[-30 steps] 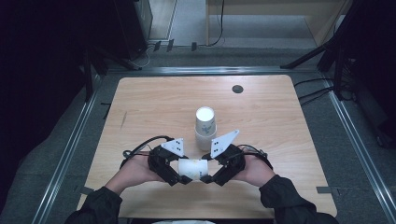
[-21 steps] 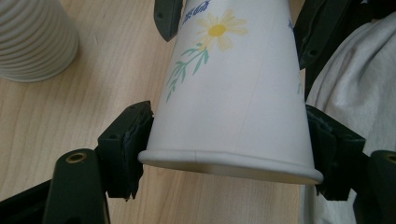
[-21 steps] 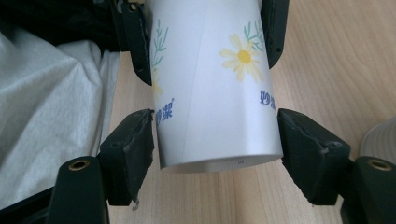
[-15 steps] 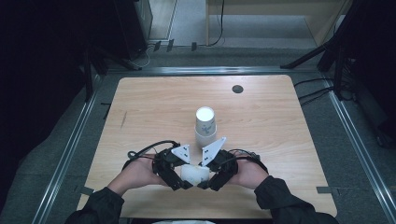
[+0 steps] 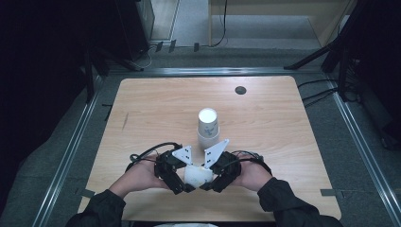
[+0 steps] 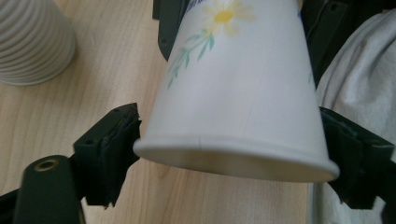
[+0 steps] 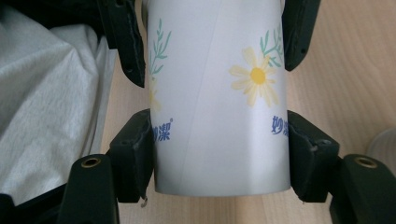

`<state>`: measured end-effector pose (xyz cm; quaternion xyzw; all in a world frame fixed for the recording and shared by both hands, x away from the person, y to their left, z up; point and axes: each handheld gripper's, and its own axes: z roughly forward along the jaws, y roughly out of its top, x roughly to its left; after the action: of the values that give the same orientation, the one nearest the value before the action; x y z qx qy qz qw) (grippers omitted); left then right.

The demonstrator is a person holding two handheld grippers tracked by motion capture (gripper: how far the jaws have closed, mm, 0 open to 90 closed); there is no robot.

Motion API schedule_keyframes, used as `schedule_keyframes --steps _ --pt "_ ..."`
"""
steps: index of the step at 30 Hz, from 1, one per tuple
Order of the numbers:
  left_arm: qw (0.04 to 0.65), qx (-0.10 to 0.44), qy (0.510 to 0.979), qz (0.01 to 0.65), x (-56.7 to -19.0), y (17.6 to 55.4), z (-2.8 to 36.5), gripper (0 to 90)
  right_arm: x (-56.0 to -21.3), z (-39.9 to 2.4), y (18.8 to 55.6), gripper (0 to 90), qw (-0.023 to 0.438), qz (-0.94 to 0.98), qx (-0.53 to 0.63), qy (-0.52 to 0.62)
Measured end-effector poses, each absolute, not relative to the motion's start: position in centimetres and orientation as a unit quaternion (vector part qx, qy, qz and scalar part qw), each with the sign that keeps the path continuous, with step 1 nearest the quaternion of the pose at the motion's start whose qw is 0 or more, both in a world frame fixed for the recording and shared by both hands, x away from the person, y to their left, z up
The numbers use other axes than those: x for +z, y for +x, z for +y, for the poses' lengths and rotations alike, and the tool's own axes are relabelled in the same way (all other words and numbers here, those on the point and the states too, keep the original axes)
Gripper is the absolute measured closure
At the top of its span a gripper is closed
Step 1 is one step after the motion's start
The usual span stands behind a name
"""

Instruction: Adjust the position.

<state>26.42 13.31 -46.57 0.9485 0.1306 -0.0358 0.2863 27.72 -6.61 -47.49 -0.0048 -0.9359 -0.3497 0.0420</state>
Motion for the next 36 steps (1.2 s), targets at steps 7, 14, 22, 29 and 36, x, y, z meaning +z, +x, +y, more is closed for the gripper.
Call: schedule_keyframes --steps 7,14,22,29,36 --pt "0.352 -0.037 0.923 0.153 -45.5 27.1 14.9 12.9 -46.4 -8.0 28.4 34.2 0.038 -0.921 -0.387 -0.026" --pt "0.404 -0.048 0.897 0.171 -44.9 27.5 16.0 12.9 -45.2 -9.4 28.9 34.2 0.043 -0.897 -0.438 -0.045" --pt "0.447 -0.046 0.877 0.171 -44.3 27.2 16.1 13.2 -44.9 -9.6 29.0 34.1 0.061 -0.879 -0.471 -0.042" --pt "0.464 -0.051 0.868 0.171 -44.1 26.8 16.1 13.6 -45.0 -9.0 29.0 34.1 0.073 -0.876 -0.475 -0.038" --pt "0.478 -0.054 0.859 0.178 -44.0 26.5 16.1 13.4 -45.0 -9.0 29.2 34.2 0.079 -0.874 -0.478 -0.042"
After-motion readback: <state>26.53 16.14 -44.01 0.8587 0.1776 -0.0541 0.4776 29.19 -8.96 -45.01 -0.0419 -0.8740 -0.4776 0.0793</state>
